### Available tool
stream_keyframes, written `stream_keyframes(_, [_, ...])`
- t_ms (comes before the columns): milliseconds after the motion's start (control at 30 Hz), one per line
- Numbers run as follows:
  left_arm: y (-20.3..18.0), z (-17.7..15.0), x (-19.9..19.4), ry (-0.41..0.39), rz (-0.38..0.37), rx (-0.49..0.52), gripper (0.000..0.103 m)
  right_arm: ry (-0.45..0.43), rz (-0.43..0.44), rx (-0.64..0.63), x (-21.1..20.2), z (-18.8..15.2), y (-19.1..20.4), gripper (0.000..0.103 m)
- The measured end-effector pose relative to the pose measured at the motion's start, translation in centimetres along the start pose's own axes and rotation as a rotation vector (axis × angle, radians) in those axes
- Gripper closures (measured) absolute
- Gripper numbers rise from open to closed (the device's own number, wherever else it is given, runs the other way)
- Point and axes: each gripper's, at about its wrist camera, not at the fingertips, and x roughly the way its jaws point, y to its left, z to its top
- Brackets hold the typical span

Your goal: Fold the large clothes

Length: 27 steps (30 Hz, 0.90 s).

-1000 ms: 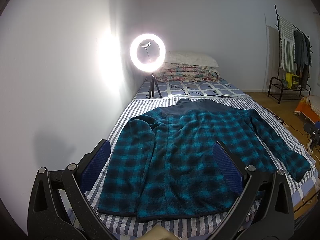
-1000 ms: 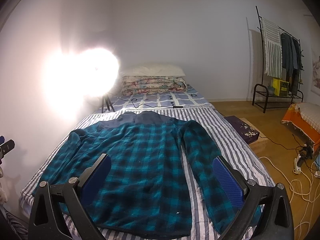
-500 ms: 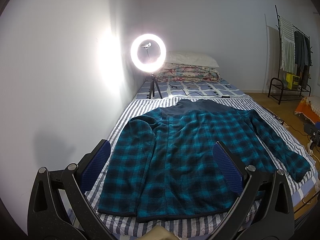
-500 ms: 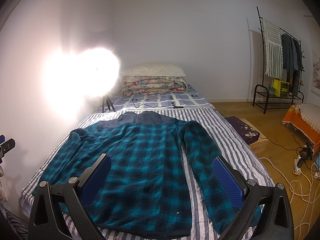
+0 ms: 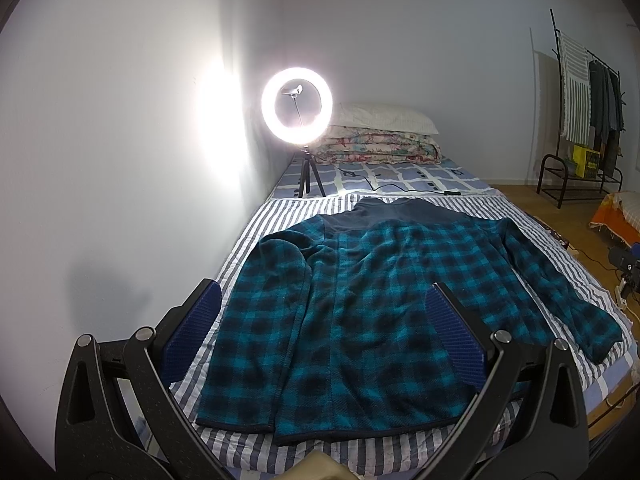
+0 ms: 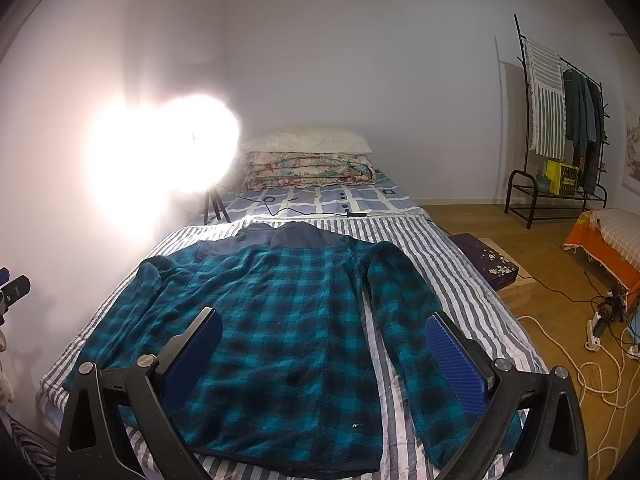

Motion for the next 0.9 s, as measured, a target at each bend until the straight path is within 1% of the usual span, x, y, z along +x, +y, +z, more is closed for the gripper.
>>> stream_keyframes(667, [0.54,-0.10,0.23,0.001,0.008,-0.001,0.000,0.003,-0.014,-0.012,-0.20,0.01,-0.18,0.000])
stream_keyframes(900, [0.61,-0.16,0.28,0.002,0.008,0.000,0.000,0.003,-0.038,-0.019,-0.15,0.01,0.07,0.000])
